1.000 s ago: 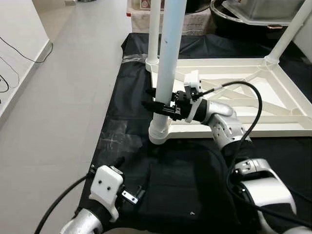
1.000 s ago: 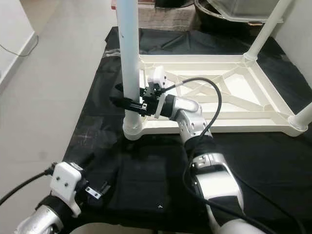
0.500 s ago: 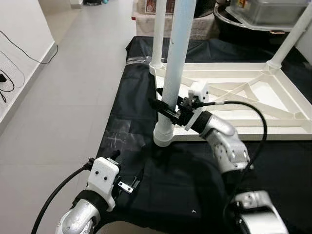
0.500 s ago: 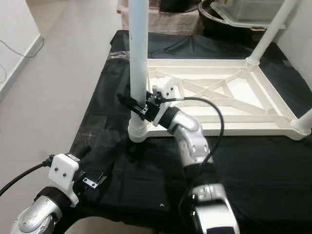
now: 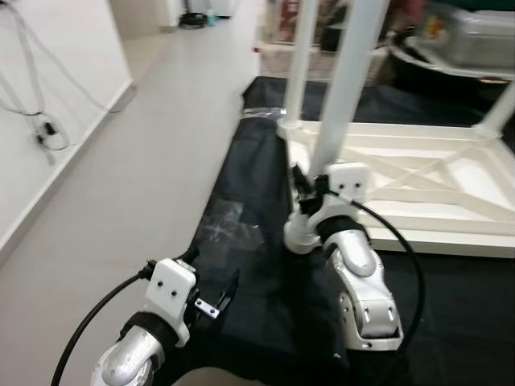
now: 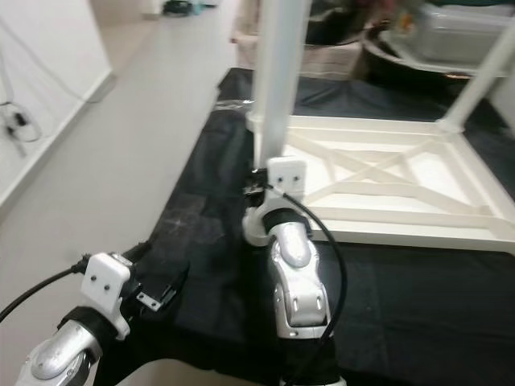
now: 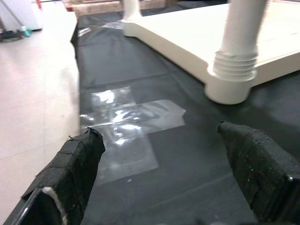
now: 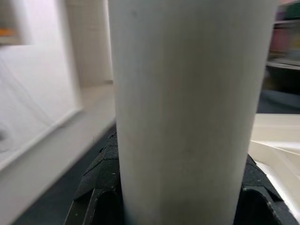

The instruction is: Building children table

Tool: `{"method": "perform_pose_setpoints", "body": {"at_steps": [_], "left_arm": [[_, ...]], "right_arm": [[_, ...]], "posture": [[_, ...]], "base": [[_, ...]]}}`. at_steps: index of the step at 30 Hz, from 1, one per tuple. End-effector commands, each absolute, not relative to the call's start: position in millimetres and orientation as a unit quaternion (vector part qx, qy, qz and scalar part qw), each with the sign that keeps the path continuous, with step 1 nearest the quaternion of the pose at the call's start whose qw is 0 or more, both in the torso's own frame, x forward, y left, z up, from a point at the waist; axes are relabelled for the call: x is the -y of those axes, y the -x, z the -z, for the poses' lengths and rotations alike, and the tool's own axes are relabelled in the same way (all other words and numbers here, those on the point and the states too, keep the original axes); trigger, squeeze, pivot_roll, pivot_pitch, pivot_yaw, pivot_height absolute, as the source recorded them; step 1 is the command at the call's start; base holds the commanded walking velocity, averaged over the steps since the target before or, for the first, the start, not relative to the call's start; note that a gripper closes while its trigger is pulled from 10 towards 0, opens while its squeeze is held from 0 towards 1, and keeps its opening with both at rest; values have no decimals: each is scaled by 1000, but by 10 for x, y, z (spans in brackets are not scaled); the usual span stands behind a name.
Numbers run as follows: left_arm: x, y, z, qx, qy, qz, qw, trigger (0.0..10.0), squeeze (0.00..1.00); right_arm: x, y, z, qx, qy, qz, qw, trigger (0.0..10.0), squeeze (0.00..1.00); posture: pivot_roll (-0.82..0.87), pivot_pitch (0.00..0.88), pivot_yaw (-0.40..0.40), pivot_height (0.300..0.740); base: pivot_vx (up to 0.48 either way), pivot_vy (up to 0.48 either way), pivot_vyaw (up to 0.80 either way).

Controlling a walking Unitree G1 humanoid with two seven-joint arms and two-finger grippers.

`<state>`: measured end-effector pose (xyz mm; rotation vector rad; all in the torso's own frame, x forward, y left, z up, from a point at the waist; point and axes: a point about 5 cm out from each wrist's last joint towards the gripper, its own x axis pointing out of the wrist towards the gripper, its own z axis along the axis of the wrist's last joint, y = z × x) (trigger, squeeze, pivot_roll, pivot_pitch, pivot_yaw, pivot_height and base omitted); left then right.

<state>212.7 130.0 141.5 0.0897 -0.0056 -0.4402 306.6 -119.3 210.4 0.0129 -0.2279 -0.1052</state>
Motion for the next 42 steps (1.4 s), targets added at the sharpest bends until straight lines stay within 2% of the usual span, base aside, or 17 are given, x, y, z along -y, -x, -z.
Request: {"method": "perform_pose_setpoints", "body": {"at_steps": [1,11,12,13,19,20,23,24,26,27,28,29,35,37,38,39,42], "left_arm": [[-1303,-2115,-1380,-4,-49,224,973,10000,0],[-1313,-2109,-1381,-4,-52,225,973,10000,0],[-1318,-2107,-1377,-5,-52,224,973,10000,0],[-1318,-2109,-1371,-5,-51,224,973,10000,0],[-1298,-2116,-1360,-5,-49,226,973,10000,0],[-1291,-2122,-1360,-4,-48,228,972,10000,0],[-1291,-2122,-1360,-4,-48,228,972,10000,0],[-1291,-2125,-1362,-3,-49,229,972,10000,0],[-1294,-2128,-1363,-3,-50,230,972,10000,0],[-1296,-2129,-1363,-3,-50,230,972,10000,0],[-1296,-2129,-1363,-3,-50,230,972,10000,0],[-1300,-2132,-1362,-3,-50,230,972,10000,0],[-1304,-2136,-1360,-3,-51,230,972,10000,0],[-1306,-2144,-1360,-2,-51,230,972,10000,0],[-1306,-2144,-1360,-2,-51,230,972,10000,0],[-1306,-2148,-1360,-1,-51,230,972,10000,0],[-1301,-2153,-1363,0,-50,232,972,10000,0]], "right_arm": [[1230,-2978,-1790,16,-70,210,975,0,0],[1084,-2945,-1763,-12,-105,218,970,0,0],[1063,-2940,-1755,-15,-107,207,972,4431,0],[1054,-2940,-1744,-19,-107,197,974,10000,0],[1038,-2948,-1710,-37,-68,149,986,10000,0],[1085,-2920,-1672,-43,-62,166,983,10000,604],[1085,-2920,-1672,-43,-62,166,983,10000,604],[1101,-2913,-1668,-40,-63,167,983,10000,1000],[1120,-2911,-1683,-32,-63,162,984,10000,1000],[1131,-2912,-1696,-26,-62,152,986,10000,180],[1131,-2912,-1696,-26,-62,152,986,10000,180],[1159,-2912,-1710,-16,-56,142,988,10000,0],[1207,-2939,-1774,21,-73,72,995,10000,0],[1240,-2980,-1813,36,-103,-57,992,10000,0],[1240,-2980,-1813,36,-103,-57,992,10000,0],[1279,-2990,-1832,39,-100,-114,988,10000,0],[1342,-2999,-1864,41,-82,-186,978,10000,0]], "posture": [[146,149,-9,740],[148,143,-12,740],[147,143,-15,740],[145,141,-14,740],[140,134,-12,740],[141,133,-11,740],[141,133,-11,740],[140,131,-7,740],[140,128,-9,740],[140,128,-9,740],[140,128,-9,740],[137,127,-7,740],[134,127,-4,740],[128,130,-3,740],[128,130,-3,740],[130,132,0,740],[129,130,-1,740]], "base": [[0,0,0],[0,0,0],[0,0,0],[0,0,0],[0,0,0],[0,0,0],[0,0,0],[0,0,0],[0,0,0],[0,0,0],[0,0,0],[0,0,0],[0,0,0],[0,0,0],[0,0,0],[0,0,0],[0,0,0]]}}
